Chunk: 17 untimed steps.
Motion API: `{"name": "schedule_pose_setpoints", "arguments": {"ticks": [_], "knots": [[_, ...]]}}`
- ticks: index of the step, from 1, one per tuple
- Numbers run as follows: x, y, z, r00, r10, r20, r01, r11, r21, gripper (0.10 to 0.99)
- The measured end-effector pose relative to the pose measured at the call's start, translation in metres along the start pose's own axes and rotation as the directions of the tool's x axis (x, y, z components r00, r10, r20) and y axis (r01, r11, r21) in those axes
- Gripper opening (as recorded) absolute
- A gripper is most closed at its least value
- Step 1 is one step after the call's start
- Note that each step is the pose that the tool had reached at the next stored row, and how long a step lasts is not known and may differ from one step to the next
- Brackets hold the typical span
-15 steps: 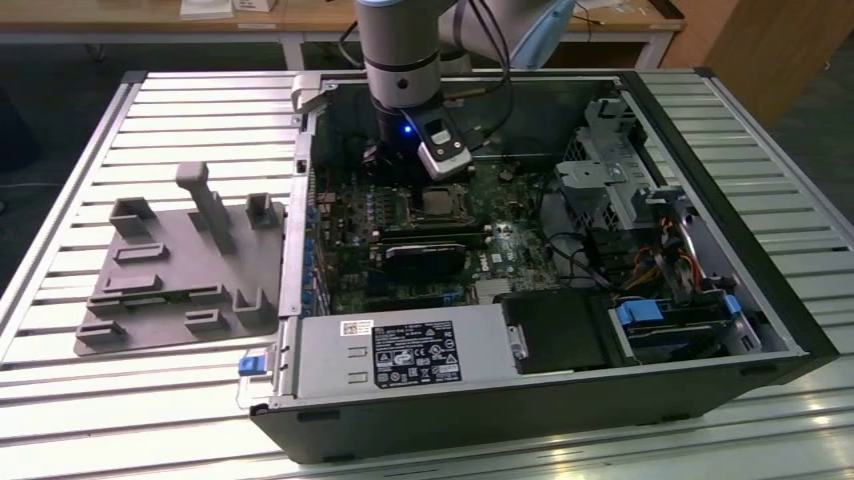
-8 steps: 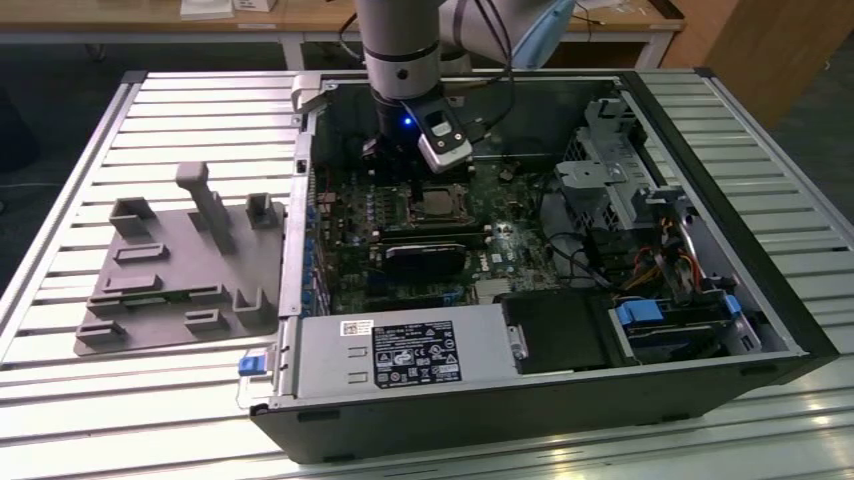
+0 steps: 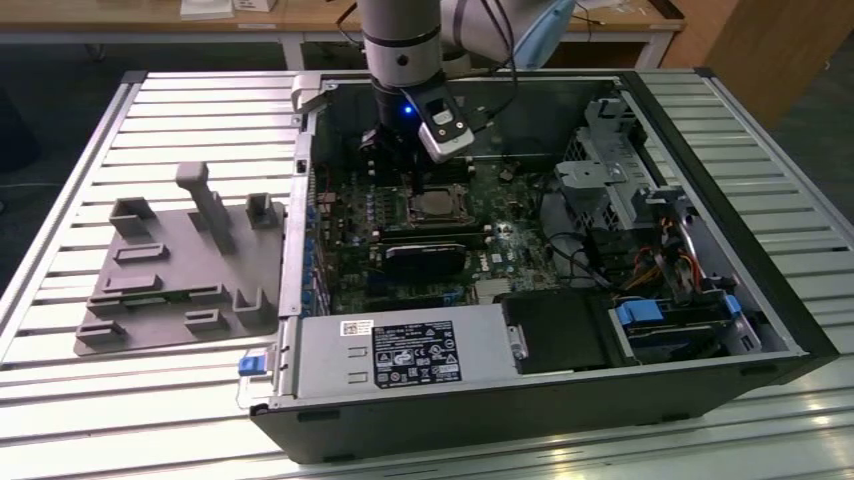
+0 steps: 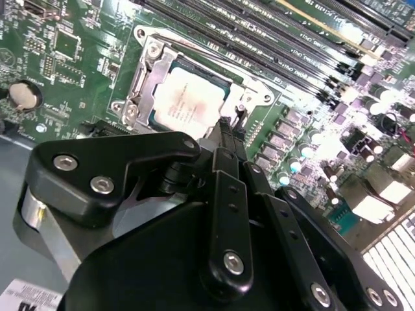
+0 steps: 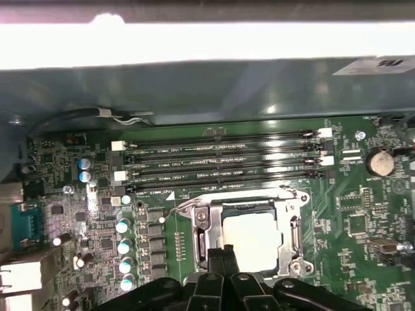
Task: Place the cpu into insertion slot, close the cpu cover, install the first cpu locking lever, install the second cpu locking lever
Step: 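Close the cpu cover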
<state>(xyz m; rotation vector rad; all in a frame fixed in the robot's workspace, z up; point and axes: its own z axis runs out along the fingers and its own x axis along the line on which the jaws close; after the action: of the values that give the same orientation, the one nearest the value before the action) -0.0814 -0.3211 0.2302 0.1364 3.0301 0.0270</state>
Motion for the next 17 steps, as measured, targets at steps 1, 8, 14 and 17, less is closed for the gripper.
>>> {"name": "schedule_pose_setpoints", "arguments": {"ticks": [1,8,14,17], "knots": [[-0.0002,0.0000,-0.0018,1.0000,0.000,0.0001,0.000,1.0000,0.000,0.102],[-0.0014,0.0003,-0.0129,1.0000,0.000,0.0000,0.000,1.0000,0.000,0.102],[-0.0029,0.0005,-0.0133,1.0000,0.000,-0.0001,0.000,1.0000,-0.002,0.102],[-0.0086,0.0010,-0.0127,1.0000,0.000,-0.0001,0.000,1.0000,-0.002,0.102]]}}
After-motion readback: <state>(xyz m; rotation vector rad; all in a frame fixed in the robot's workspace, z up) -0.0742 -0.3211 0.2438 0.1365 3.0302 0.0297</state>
